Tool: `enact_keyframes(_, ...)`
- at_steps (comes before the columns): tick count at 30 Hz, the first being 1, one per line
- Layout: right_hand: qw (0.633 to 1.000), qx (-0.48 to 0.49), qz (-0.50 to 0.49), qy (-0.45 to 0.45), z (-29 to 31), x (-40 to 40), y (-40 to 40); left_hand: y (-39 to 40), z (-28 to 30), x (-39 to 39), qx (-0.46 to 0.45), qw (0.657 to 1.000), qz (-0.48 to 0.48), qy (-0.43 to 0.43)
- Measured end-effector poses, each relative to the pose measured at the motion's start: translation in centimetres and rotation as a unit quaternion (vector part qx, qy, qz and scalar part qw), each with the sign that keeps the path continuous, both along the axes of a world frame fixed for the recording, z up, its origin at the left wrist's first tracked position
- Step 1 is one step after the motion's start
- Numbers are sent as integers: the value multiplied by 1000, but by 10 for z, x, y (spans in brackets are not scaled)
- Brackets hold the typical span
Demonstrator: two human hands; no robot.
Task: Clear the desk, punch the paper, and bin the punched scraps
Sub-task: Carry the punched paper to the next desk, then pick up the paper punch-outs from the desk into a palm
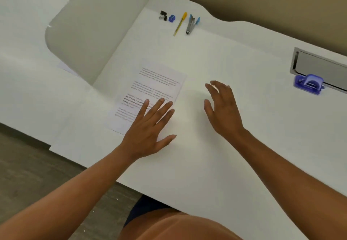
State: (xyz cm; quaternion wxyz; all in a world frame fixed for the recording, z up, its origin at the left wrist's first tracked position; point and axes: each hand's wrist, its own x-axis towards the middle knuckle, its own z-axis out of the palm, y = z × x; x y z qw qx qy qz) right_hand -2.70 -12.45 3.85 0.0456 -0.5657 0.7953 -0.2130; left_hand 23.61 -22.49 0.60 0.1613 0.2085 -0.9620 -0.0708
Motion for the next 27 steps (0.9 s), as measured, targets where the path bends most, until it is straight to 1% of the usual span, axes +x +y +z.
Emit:
enact_keyframes(2, 999, 7, -16, 33, -2, -16, 39, 16, 2, -38, -4, 1000, -10, -4)
enact_keyframes(5, 997, 15, -42, 58, -1, -40, 87, 41, 4, -88, -3, 1000, -24, -7)
enact_keyframes(13, 988, 14, -134, 76, 8, -108, 194, 129, 9, -202, -7, 998, -61, -30)
enact_keyframes(17, 983, 11, -180, 44, 5, -138, 247, 170, 6, -245, -2, 996, -75, -49)
enact_keyframes(23, 967, -34, -231, -103, -16, -168, 308, 194, -14, -273, 53, 991, -79, -93)
enact_keyframes(25, 959, -20, -255, -121, -27, -179, 322, 193, -23, -272, 69, 989, -52, -124)
enact_keyframes(27, 954, 29, -275, -120, -38, -186, 326, 193, -30, -272, 95, 984, -7, -150)
